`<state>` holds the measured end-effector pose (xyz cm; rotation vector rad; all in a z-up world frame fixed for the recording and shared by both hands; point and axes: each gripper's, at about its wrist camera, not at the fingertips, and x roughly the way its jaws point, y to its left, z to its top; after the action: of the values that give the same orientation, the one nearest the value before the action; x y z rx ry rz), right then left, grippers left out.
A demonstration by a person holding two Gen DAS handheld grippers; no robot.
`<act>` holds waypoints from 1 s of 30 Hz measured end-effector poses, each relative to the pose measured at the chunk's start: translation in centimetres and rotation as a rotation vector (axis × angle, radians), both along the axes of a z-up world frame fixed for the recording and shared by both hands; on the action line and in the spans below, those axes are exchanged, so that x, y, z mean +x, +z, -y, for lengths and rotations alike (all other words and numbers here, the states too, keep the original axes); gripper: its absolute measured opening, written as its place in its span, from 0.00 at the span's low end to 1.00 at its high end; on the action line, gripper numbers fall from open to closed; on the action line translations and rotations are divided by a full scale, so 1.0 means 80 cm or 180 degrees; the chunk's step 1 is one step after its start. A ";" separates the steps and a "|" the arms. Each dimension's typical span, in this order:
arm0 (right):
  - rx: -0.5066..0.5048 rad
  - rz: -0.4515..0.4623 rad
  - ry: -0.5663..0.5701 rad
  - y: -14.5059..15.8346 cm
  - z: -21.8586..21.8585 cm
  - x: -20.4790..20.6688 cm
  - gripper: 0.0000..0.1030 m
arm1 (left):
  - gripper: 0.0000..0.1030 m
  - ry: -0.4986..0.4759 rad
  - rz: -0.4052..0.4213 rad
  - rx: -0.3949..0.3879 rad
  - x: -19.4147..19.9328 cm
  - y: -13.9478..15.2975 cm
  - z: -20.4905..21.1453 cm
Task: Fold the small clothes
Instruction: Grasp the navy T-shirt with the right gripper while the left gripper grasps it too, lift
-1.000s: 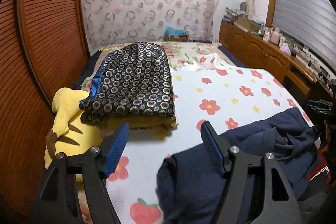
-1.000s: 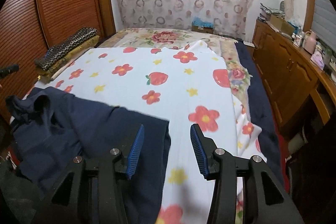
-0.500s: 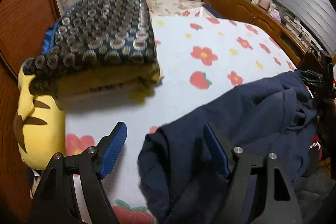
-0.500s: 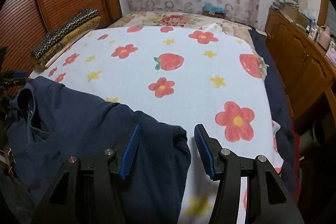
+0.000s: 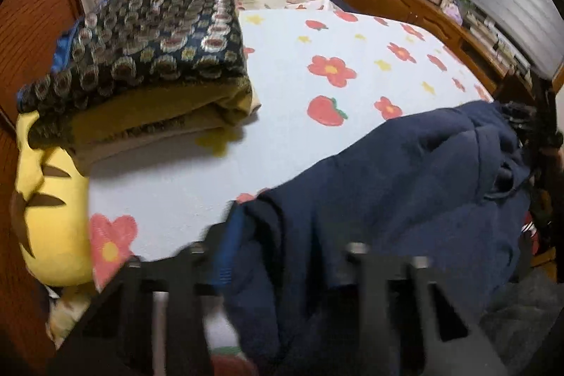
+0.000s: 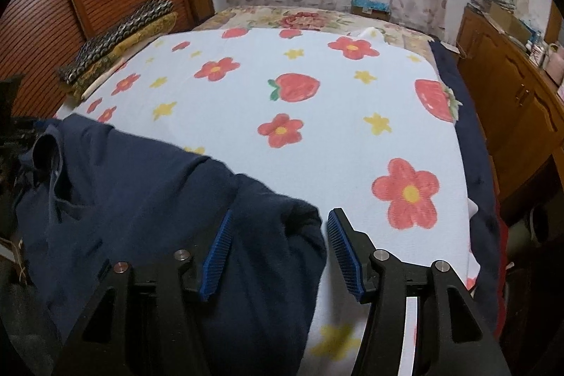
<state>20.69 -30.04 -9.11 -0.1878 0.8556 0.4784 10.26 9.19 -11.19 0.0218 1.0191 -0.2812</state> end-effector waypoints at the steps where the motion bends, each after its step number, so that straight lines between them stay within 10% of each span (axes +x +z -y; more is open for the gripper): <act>1: 0.0015 -0.0024 0.0039 0.001 -0.001 0.000 0.43 | 0.19 -0.0052 0.0017 -0.0002 -0.002 0.003 0.003; 5: 0.0007 -0.0083 0.0148 0.005 -0.005 -0.010 0.11 | 0.16 -0.0110 0.0218 0.0145 -0.019 0.023 0.020; 30: 0.0584 0.1748 0.0221 0.325 0.070 -0.261 0.08 | 0.14 -0.0023 0.2254 -0.0361 -0.173 0.322 0.010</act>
<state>-0.16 -35.67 16.89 -0.1686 0.2672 0.5336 -3.60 8.42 14.61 0.0203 0.2993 -0.3064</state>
